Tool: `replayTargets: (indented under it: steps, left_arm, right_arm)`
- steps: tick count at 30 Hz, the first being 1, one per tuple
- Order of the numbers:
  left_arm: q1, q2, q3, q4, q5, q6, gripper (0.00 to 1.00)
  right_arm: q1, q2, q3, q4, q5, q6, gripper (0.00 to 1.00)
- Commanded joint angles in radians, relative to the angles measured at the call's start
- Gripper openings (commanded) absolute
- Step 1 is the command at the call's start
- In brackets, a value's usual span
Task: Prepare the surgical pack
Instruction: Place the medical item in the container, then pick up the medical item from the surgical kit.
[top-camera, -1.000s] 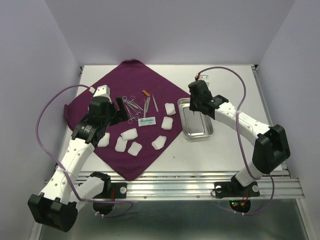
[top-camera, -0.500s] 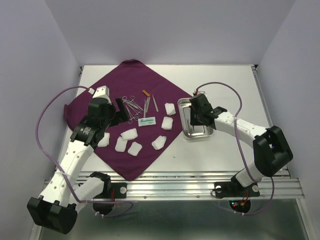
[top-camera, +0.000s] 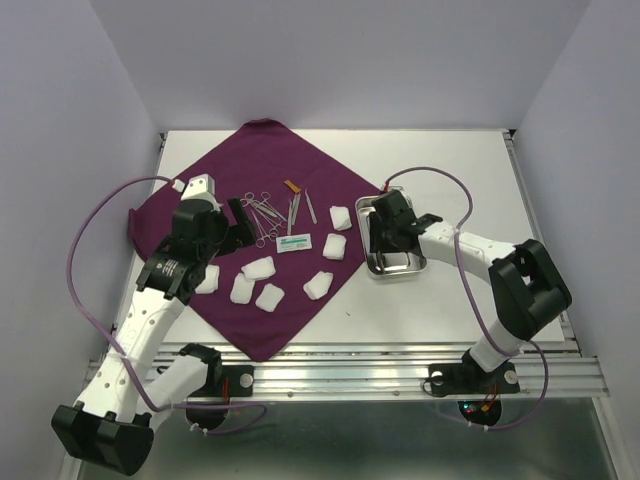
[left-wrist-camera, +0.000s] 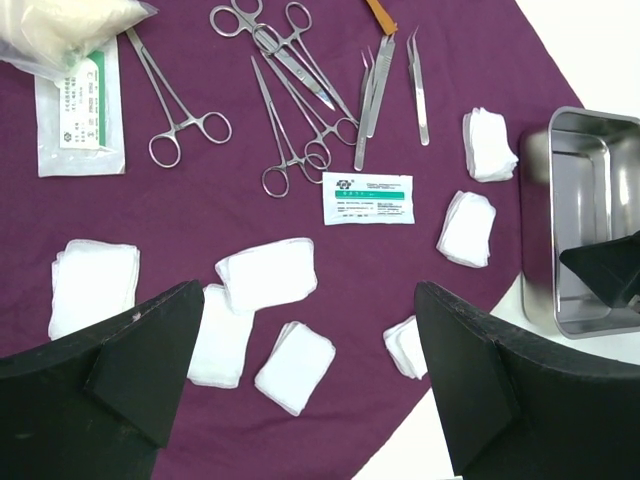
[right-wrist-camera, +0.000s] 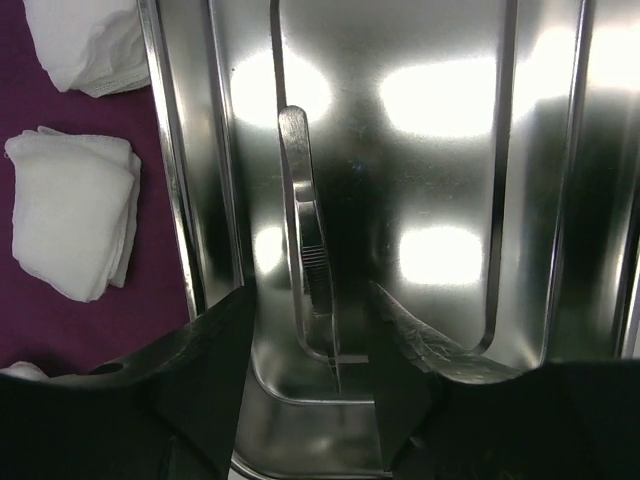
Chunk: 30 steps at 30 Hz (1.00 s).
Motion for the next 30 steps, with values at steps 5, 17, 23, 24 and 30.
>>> replayTargets:
  steps: [5,17,23,24,30]
  left_arm:
    - [0.007,0.029,0.034,-0.043,-0.047,-0.001,0.99]
    - [0.009,0.044,0.061,-0.089,-0.102,-0.001,0.99]
    - [0.012,0.044,0.076,-0.092,-0.087,0.001,0.99]
    - [0.012,0.044,0.079,-0.095,-0.087,0.001,0.99]
    - [0.014,0.044,0.076,-0.104,-0.099,0.004,0.99]
  right_arm:
    - [0.026,-0.039,0.117,-0.035,0.099,0.0,0.54]
    - [0.132,0.22,0.499,-0.075,0.121,-0.051,0.54]
    - [0.141,0.496,0.815,-0.163,0.121,-0.051,0.55]
    - [0.141,0.522,0.844,-0.167,0.121,-0.051,0.55]
    - [0.141,0.692,1.044,-0.202,0.105,-0.055,0.55]
